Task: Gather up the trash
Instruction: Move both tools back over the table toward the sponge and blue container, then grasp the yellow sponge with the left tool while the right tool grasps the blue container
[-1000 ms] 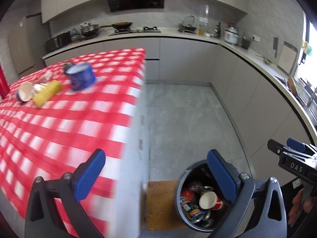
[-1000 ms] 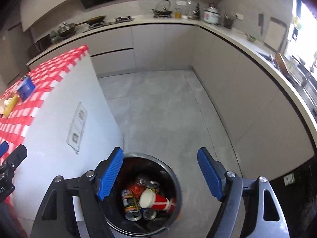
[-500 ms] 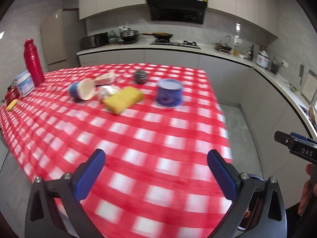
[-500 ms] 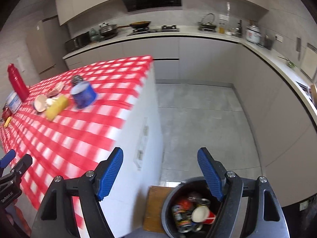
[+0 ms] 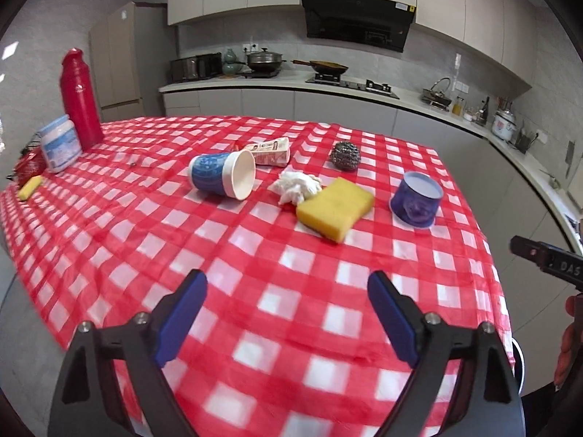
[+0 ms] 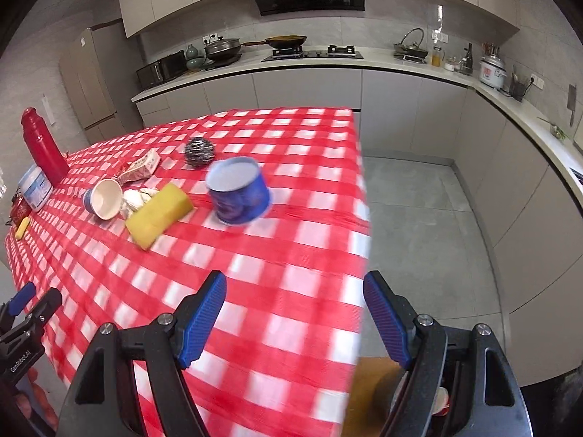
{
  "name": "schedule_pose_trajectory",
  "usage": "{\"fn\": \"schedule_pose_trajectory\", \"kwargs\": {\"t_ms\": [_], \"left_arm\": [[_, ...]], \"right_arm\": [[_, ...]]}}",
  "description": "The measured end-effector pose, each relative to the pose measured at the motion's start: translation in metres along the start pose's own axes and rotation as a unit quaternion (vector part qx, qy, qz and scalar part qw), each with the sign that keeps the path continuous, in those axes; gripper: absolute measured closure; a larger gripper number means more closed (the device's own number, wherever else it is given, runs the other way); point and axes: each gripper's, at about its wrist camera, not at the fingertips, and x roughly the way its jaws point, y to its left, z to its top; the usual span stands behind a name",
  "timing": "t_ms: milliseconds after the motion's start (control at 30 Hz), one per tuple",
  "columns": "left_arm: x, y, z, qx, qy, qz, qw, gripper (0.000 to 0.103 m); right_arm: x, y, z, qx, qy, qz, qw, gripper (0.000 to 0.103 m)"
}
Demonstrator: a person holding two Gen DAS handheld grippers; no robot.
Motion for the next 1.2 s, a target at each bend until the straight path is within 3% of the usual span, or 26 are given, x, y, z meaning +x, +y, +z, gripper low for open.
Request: {"fn": "schedule_pose_trajectory", "kwargs": {"t_ms": [133, 300, 367, 567, 767, 867, 1000, 1200], "left_arm": [[0.031, 0.002, 0.02, 0.028, 0.009, -0.028, 0.9992, 0.014], [0.086, -0.017, 0.035, 0.065, 0.049, -0.08, 0.9935, 0.014], [0.105, -0.027, 0.036, 0.088, 0.065, -0.098, 0.9891, 0.022], [0.15, -0.048, 0.042, 0.145, 0.096, -0.083, 0.9813, 0.024], [0.174, -0.056, 0.056, 0.155, 0.102, -0.097, 0.9779, 0.024], [0.184, -0.055, 0.063, 0.146, 0.106, -0.109, 0.9775, 0.025], [0.193, -0.049, 0.076, 0.126, 0.104, -0.112, 0.9803, 0.035], [0.203, -0.05, 0.083, 0.127, 0.106, -0.109, 0.9802, 0.033]], "right_arm": [[0.021, 0.025, 0.012, 0.005, 0.008, -0.002, 1.0, 0.024], [0.044, 0.041, 0.024, 0.015, 0.017, -0.011, 1.0, 0.024], [0.05, 0.042, 0.025, 0.017, 0.023, -0.017, 0.999, 0.024], [0.069, 0.028, 0.023, 0.037, 0.041, -0.039, 0.998, 0.024], [0.09, 0.021, 0.03, 0.054, 0.053, -0.044, 0.996, 0.024], [0.102, 0.026, 0.037, 0.053, 0.058, -0.045, 0.996, 0.024], [0.117, 0.036, 0.047, 0.048, 0.06, -0.042, 0.996, 0.024], [0.148, 0.045, 0.063, 0.045, 0.066, -0.048, 0.996, 0.018]]}}
